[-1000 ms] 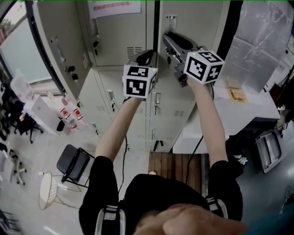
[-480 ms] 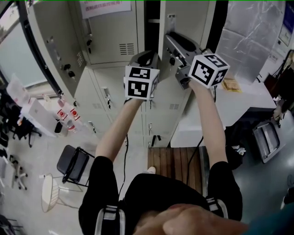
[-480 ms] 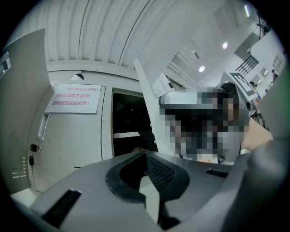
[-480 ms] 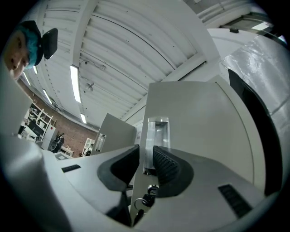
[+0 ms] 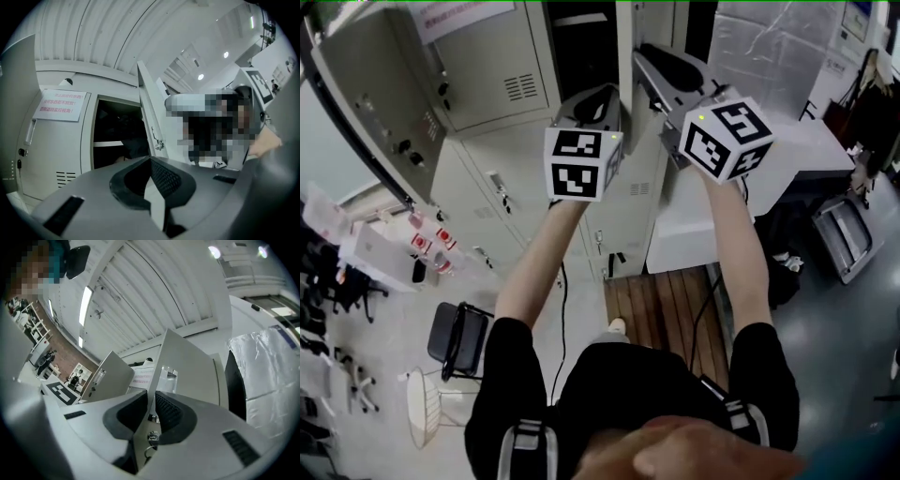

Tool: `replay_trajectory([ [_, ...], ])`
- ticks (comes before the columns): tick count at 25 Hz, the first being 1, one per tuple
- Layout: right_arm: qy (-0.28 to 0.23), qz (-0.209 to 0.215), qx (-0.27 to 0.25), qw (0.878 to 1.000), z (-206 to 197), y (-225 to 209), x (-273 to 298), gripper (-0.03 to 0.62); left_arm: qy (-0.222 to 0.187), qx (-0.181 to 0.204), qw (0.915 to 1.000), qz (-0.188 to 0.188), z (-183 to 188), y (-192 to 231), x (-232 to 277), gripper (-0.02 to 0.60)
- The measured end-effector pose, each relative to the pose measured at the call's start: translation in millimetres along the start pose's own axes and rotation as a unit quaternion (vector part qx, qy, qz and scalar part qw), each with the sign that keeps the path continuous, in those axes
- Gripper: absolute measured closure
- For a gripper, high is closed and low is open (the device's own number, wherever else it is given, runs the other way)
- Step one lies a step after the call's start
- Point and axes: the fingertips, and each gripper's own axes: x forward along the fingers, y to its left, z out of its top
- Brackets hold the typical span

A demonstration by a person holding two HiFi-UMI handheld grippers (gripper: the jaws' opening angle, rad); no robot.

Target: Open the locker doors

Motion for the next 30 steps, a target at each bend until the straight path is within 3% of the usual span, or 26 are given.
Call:
replay_trajectory([
  [6, 0.002, -0.029, -0.005, 1.0, 8, -14, -33, 0.53, -0.01, -0.008, 0.9993, -0.036, 6, -36, 7, 0.572],
  [11, 0.007, -0.061, -0.016, 0.998, 14, -32, -61, 0.539, -0.018, 0.011, 0.9977, -0.064, 14, -72, 14, 0.572],
  [18, 0.006, -0.104, -0.008, 0.995, 16, -65, -97, 0.54, -0.015, -0.012, 0.9939, -0.109, 18, -117, 34, 0.572],
  [30, -0.005, -0.129, 0.014, 0.992, 17, -103, -128, 0.549, -0.001, -0.015, 0.991, -0.133, 10, -158, 63, 0.572],
])
